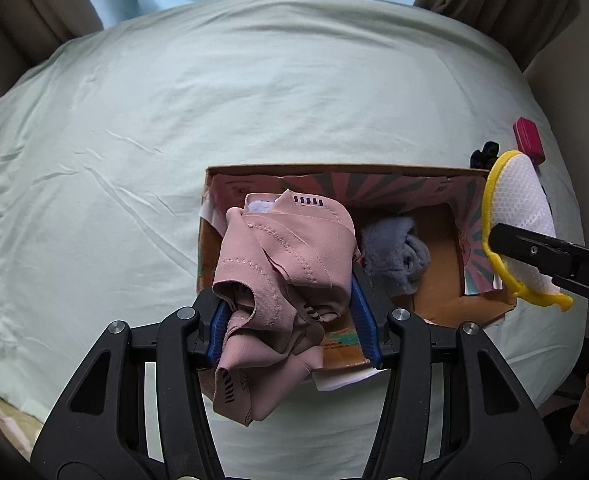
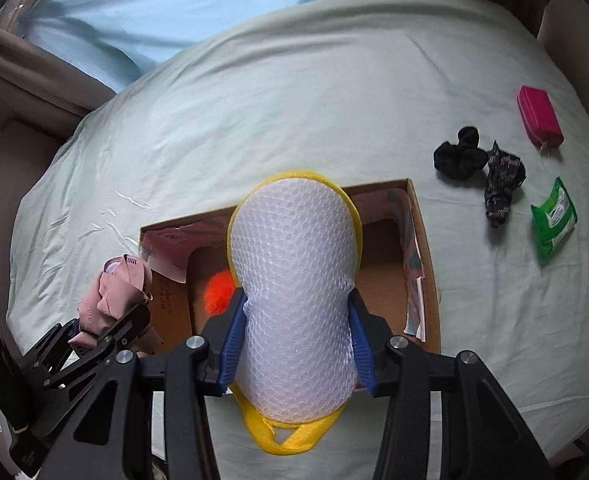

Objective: Organize soft objects
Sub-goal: 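Carry the pink fabric and yellow mesh pad over the box with both tools, then open both tools to drop the fabric and mesh pad into the box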

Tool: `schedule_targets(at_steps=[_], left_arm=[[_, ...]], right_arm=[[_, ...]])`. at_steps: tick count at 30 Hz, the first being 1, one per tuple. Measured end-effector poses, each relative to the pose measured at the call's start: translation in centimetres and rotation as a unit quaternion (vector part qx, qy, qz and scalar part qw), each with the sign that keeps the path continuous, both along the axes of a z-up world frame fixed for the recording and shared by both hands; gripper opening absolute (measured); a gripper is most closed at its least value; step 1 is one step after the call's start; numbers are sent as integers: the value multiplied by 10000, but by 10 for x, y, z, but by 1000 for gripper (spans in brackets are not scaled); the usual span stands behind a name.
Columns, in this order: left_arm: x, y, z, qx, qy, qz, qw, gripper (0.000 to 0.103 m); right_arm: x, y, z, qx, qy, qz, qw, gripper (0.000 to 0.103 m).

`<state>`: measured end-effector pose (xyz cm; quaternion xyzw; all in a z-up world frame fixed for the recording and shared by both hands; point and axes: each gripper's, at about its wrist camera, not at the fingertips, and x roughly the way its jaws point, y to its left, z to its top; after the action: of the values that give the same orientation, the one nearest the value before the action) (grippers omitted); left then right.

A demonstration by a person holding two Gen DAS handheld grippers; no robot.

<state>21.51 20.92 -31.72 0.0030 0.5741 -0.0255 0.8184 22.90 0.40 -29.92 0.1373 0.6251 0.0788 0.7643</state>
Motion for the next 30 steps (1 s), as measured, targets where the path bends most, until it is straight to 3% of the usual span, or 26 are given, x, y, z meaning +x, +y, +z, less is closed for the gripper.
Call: schedule_targets(at_steps=[5, 14, 15, 16, 17, 18, 19, 30], left_arm=[[27, -12, -24, -117, 372, -9, 9992, 48], [62, -18, -60, 28, 855, -143, 9962, 52], [62, -19, -60, 53, 865, -208, 9960, 61], [61, -20, -59, 98, 861, -262, 9959, 81], [61, -22, -59, 94, 885, -339, 9955, 94], [60, -23, -60, 98, 924, -385, 9949, 102], [58, -24, -60, 116, 954, -422, 9945, 103], [45, -23, -55, -25, 975, -583, 9935, 103]], right_arm=[[20, -6, -41, 70, 639, -72, 9979, 44], [37, -5, -78, 53, 1112, -36, 9938, 45], [38, -3, -77, 61, 1147, -39, 9934, 48], [39, -3, -78, 69, 1154, -65, 9933, 59], [40, -4, -78, 71, 1130, -116, 9935, 76], [41, -4, -78, 61, 1120, -164, 9936, 86], [42, -4, -78, 51, 1116, -198, 9935, 95], [38, -1, -66, -50, 870, -91, 9962, 95]])
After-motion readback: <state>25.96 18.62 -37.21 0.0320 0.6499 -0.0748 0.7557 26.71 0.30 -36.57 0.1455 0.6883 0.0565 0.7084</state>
